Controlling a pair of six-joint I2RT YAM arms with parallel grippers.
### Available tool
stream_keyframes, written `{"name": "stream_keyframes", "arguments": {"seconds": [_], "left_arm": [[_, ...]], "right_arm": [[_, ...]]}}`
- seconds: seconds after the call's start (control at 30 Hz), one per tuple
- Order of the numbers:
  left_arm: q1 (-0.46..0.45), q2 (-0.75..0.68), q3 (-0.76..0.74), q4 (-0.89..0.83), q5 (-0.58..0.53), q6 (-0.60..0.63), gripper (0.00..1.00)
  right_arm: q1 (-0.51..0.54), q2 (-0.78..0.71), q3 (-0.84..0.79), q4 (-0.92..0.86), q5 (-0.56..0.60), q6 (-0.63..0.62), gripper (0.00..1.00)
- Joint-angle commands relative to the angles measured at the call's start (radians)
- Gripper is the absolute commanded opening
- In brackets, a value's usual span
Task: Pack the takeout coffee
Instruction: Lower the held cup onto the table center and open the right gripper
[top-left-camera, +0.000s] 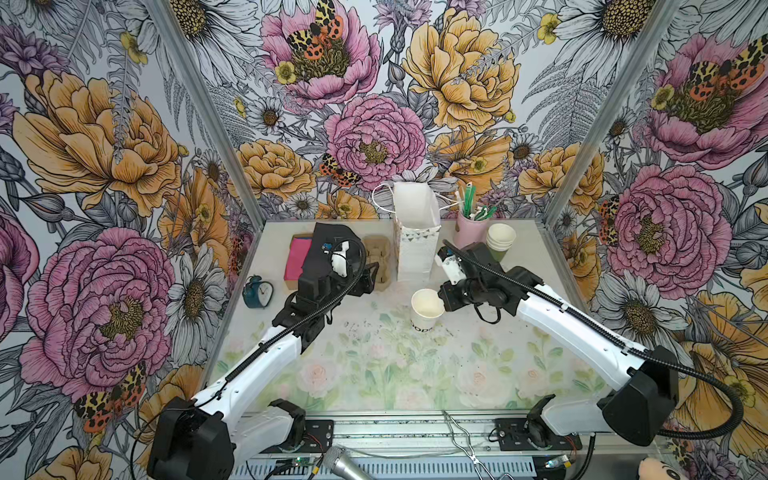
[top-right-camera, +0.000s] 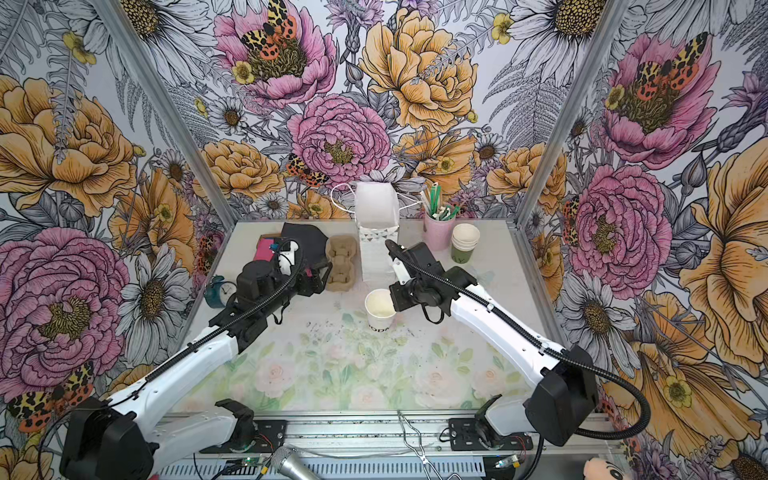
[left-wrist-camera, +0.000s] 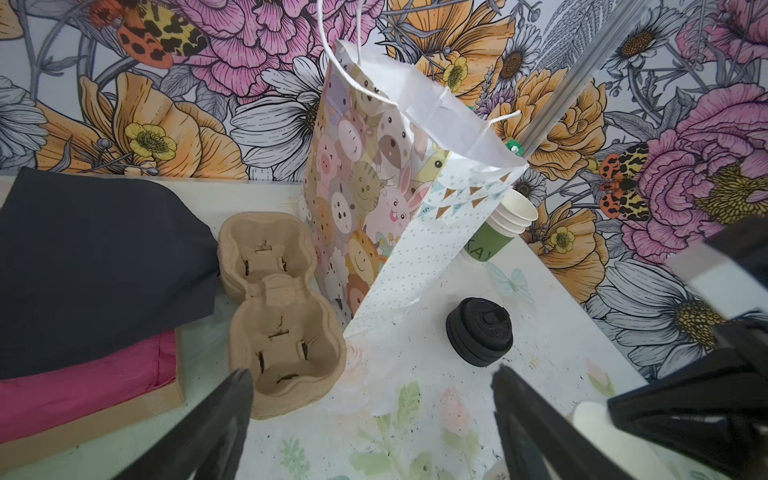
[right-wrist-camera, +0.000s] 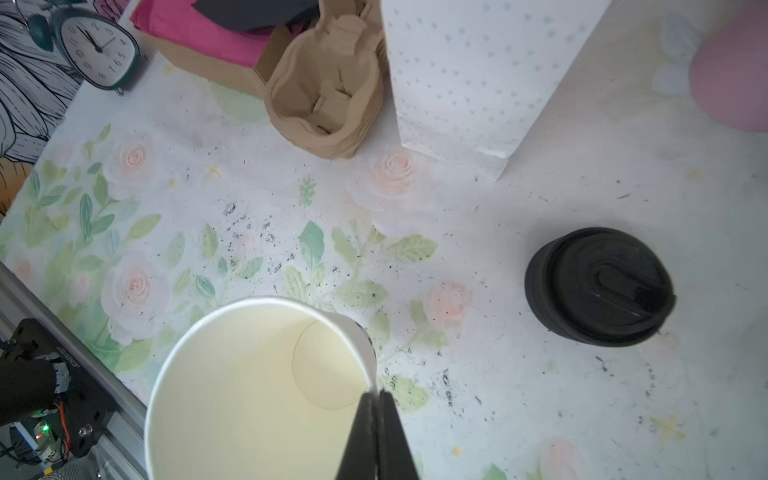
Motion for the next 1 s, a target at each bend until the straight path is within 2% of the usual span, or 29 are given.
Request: {"name": "stream_keyframes", "arguments": {"seconds": [0.0, 0.7, 0.97], "left_arm": [[-0.013, -0.018, -0.015, 0.019, -0.005, 0.008, 0.91], [-0.029, -0.023, -0.029, 0.008, -0.04, 0.012, 0.91], [-0.032, -0.02, -0.029, 0.008, -0.043, 0.012, 0.91]], "right_arm": [[0.041, 0.024, -0.025, 0.14, 0.042, 0.037, 0.0], [0.117, 0.143, -0.11, 0.244, 0.111, 0.038, 0.0], [0.124, 0.161, -0.112, 0.243, 0.109, 0.037, 0.09]]}}
